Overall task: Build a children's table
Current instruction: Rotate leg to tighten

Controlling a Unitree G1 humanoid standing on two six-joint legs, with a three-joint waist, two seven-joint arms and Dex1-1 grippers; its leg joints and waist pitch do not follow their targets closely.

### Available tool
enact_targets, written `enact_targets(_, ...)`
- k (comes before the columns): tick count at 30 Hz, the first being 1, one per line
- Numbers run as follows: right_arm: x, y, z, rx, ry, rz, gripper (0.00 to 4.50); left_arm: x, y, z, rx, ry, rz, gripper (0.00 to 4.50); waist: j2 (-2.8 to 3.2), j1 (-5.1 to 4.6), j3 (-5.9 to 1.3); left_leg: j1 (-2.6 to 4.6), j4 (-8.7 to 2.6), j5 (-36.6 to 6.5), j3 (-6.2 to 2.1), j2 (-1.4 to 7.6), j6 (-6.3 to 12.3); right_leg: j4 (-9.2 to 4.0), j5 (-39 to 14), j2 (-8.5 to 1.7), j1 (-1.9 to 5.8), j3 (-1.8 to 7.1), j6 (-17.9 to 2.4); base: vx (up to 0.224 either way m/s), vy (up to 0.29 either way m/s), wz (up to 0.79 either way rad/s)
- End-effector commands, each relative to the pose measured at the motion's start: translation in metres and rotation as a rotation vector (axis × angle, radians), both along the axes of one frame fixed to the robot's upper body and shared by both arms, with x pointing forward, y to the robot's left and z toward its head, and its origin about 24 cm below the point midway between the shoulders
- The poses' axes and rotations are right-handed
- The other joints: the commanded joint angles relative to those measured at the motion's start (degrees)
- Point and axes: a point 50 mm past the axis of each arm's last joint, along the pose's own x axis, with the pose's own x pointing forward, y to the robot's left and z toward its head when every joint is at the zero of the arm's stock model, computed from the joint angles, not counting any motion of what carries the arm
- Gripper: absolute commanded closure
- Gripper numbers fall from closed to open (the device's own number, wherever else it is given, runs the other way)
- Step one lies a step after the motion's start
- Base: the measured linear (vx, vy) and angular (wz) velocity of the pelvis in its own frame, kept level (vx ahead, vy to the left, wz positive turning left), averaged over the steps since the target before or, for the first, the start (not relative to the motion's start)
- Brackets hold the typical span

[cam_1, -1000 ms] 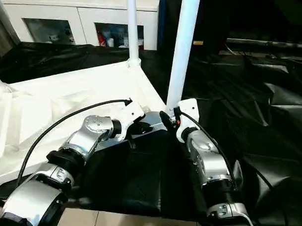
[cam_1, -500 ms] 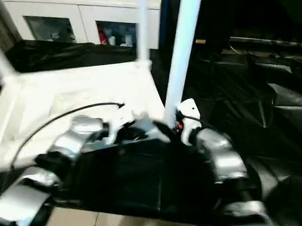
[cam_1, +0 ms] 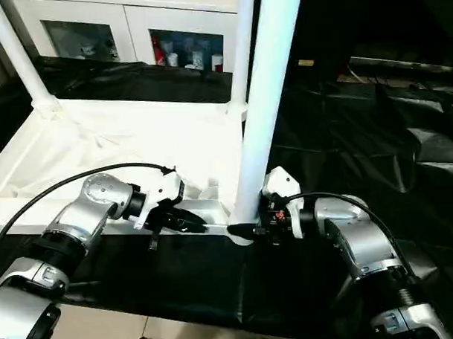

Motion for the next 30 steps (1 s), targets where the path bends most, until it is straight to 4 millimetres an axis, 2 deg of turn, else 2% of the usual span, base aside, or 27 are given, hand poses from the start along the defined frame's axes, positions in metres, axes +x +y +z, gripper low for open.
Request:
enact_targets(1,0.004,0.005,0.006,0.001,-0.011,0.027,1.23,-0.005,-0.009,-0.001,-0.024,0.014,-0.047,4.50,-1.02,0.14,-3.54,0.79,-3.34,-11.4,-0.55,1.77,3.91,-3.04,-12.2,-2.80,2.59,2.12,-13.6,0.000,0.000,0.00)
enact_targets(8,0.002,0.004,0.005,0.009,0.009,0.034,1.75,-0.002,-0.009,0.002,-0.030,-0.001,-0.020,4.50,-1.20,0.12,-3.53,0.75,-3.25,-10.6,-0.51,1.72,4.20,-2.98,-12.0,-2.78,2.59,2.13,-13.5,0.000,0.000,0.00)
enact_targets(12,0.001,0.004,0.004,0.016,0.017,0.025,1.81,-0.001,-0.009,0.001,-0.033,-0.001,-0.007,4.50,-0.95,0.07,-3.39,0.80,-3.30,-11.2,-0.53,1.71,4.00,-3.11,-12.8,-2.75,2.51,2.15,-13.3,0.000,0.000,0.00)
enact_targets(15,0.002,0.007,0.000,0.028,0.016,-0.035,1.83,0.001,-0.011,-0.001,-0.035,-0.009,0.047,4.50,-1.04,0.03,-3.42,0.78,-3.29,-11.2,-0.53,1.69,3.96,-3.10,-12.5,-2.74,2.54,2.13,-13.3,0.000,0.000,0.00)
enact_targets(16,0.003,0.007,-0.002,0.027,0.012,-0.058,1.84,0.002,-0.011,-0.002,-0.036,-0.014,0.068,4.50,-0.87,-0.08,-3.24,0.77,-3.36,-11.8,-0.52,1.67,3.76,-3.27,-13.0,-2.69,2.42,2.15,-13.2,0.000,0.000,0.00)
enact_targets(17,0.009,0.008,-0.006,0.009,-0.016,-0.143,1.84,0.006,-0.013,-0.003,-0.038,-0.031,0.120,4.50,-0.86,-0.30,-3.31,0.75,-3.36,-12.1,-0.60,1.66,3.32,-3.23,-13.6,-2.83,2.24,2.19,-13.1,0.000,0.000,0.00)
enact_targets(19,0.018,0.008,-0.013,-0.014,-0.050,-0.283,1.84,0.011,-0.017,-0.004,-0.038,-0.053,0.200,4.50,-0.99,-0.73,-3.08,0.88,-3.54,-14.2,-0.76,1.38,1.84,-3.82,-18.0,-2.82,2.15,2.06,-11.9,0.000,0.000,0.00)
enact_targets(21,0.026,0.010,-0.018,-0.008,-0.060,-0.433,1.85,0.015,-0.021,-0.005,-0.034,-0.068,0.266,4.50,-0.96,-1.00,-3.04,0.74,-3.70,-14.8,-0.94,1.38,1.20,-3.96,-19.7,-2.91,2.21,2.07,-11.0,0.000,0.000,0.00)
enact_targets(22,0.033,0.012,-0.022,0.014,-0.045,-0.606,1.85,0.019,-0.028,-0.008,-0.032,-0.080,0.339,4.50,-0.87,-1.43,-3.00,0.76,-3.78,-15.4,-0.97,1.35,0.73,-4.05,-20.1,-2.81,2.05,2.10,-10.8,0.000,0.000,0.00)
enact_targets(23,0.033,0.012,-0.022,0.014,-0.045,-0.606,1.86,0.019,-0.028,-0.008,-0.032,-0.080,0.339,4.50,-0.86,-1.70,-2.97,0.86,-3.84,-15.9,-1.05,1.36,0.35,-4.08,-20.4,-2.75,1.87,2.07,-10.7,0.000,0.000,0.00)
enact_targets(24,0.039,0.016,-0.028,0.045,-0.009,-0.786,1.86,0.023,-0.040,-0.009,-0.039,-0.096,0.414,4.50,-0.90,-2.25,-3.05,0.66,-3.93,-16.2,-1.21,1.22,-0.12,-4.07,-20.9,-2.73,2.06,2.02,-10.4,0.000,0.000,0.00)
enact_targets(25,0.040,0.017,-0.029,0.050,-0.001,-0.817,1.86,0.023,-0.042,-0.009,-0.041,-0.099,0.427,4.50,-0.93,-2.21,-3.03,0.85,-3.93,-16.4,-1.19,1.23,-0.09,-4.28,-21.1,-2.68,2.01,1.96,-10.2,0.000,0.000,0.00)
enact_targets(26,0.041,0.021,-0.031,0.050,0.005,-0.864,1.86,0.023,-0.049,-0.009,-0.054,-0.098,0.433,4.50,-0.52,-2.08,-2.94,1.14,-3.84,-16.8,-1.11,1.21,0.07,-4.43,-20.8,-2.69,1.75,2.08,-10.2,0.000,0.000,0.00)
enact_targets(28,0.041,0.023,-0.032,0.048,0.007,-0.888,1.86,0.022,-0.053,-0.009,-0.062,-0.096,0.433,4.50,-0.74,-1.94,-2.98,1.02,-3.83,-16.9,-0.98,1.11,0.84,-4.52,-19.9,-2.62,1.91,2.12,-10.0,0.000,0.000,0.00)
enact_targets(29,0.041,0.030,-0.033,0.044,0.001,-0.897,1.86,0.021,-0.061,-0.009,-0.076,-0.097,0.440,4.50,-0.74,-1.90,-3.01,1.00,-3.82,-16.6,-0.95,1.11,1.06,-4.51,-19.5,-2.60,1.95,2.13,-10.0,0.000,0.000,0.00)
enact_targets(30,0.040,0.040,-0.032,0.046,-0.015,-0.876,1.86,0.020,-0.069,-0.009,-0.086,-0.097,0.432,4.50,-0.19,-1.91,-2.93,1.00,-3.90,-16.8,-0.99,1.17,1.10,-4.50,-18.9,-2.62,1.75,2.19,-10.1,0.000,0.000,0.00)
